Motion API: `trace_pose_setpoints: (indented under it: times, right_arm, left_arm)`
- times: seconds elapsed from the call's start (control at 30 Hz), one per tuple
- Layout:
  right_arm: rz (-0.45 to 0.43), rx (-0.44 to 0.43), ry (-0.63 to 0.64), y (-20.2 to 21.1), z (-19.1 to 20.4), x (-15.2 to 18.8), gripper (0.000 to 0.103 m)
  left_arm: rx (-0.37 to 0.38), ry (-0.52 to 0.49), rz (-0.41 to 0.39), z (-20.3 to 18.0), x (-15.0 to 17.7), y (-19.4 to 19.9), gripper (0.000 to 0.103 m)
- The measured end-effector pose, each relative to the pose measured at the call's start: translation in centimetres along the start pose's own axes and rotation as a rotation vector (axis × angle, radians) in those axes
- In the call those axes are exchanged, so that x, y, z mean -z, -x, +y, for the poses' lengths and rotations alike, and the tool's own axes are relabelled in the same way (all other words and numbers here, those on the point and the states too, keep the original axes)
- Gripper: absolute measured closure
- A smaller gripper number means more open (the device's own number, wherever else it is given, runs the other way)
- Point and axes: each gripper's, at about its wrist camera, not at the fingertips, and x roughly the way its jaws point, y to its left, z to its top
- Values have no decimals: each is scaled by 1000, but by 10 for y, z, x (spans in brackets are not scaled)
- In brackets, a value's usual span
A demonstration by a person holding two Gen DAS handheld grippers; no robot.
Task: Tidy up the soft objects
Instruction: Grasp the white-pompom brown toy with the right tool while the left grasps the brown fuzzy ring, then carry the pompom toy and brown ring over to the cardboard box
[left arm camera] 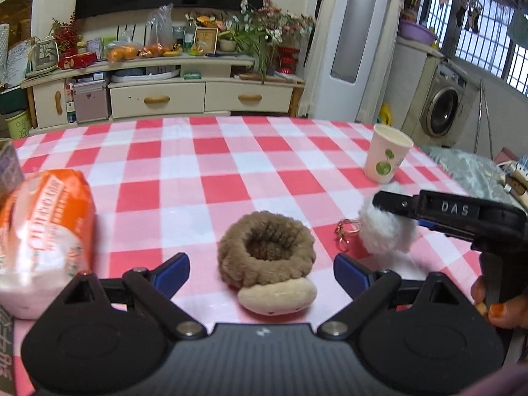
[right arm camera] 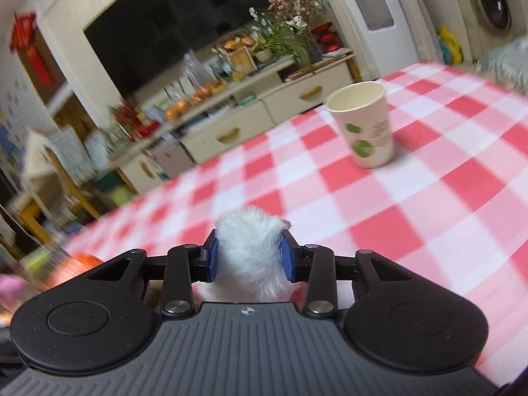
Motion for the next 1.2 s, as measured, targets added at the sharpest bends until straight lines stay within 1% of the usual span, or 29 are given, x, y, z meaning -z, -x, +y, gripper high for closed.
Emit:
trace_pose_setpoints:
  times: [0.1, 0.17, 0.2, 0.27, 0.37, 0.47, 0.53, 0.6, 0.7, 0.9, 1.07, 1.13, 1.17, 1.2]
  right_arm:
    - [9, 40, 24, -7, -8, 0, 53]
    - [21, 46, 15, -10, -14, 0, 47]
    - [24, 45, 9, -11, -19, 1, 43]
    - [25, 42, 6, -10, -19, 1, 40]
    - [33, 53, 28, -13, -18, 3, 26]
    - [40, 69, 66, -12, -8, 4, 20]
    - [49, 78, 86, -16, -5, 5, 16]
    - [61, 83, 101, -20, -3, 6, 13]
    - [76, 94, 135, -29, 2, 6, 13]
    - [97, 93, 160, -36, 5, 6, 13]
    - [110, 99, 176, -42, 8, 7, 12]
    - [107, 107, 200, -43, 12, 8, 14]
    - [106, 113, 217, -43, 14, 9, 16]
    - [106, 115, 235, -44, 16, 10, 24]
  left_arm:
    - [-18, 1, 22, -5, 1, -13, 9]
    - [-31, -4, 29, -7, 0, -19, 9]
    - [-39, -8, 32, -8, -1, -22, 9]
    - [-40, -11, 41, -10, -1, -28, 10]
    - [-49, -13, 57, -12, -1, -35, 11]
    - [-51, -5, 81, -11, -2, -43, 18]
    - [-53, 11, 94, -8, -2, -47, 20]
    - [-55, 21, 99, -6, -3, -49, 25]
    - [-35, 52, 106, -2, -6, -51, 33]
    - [-16, 63, 121, 3, -10, -51, 49]
    - [2, 98, 130, 12, -13, -48, 58]
    - [11, 114, 133, 15, -13, -47, 59]
    - [14, 120, 134, 17, -13, -47, 59]
    - [17, 125, 135, 19, -13, -46, 60]
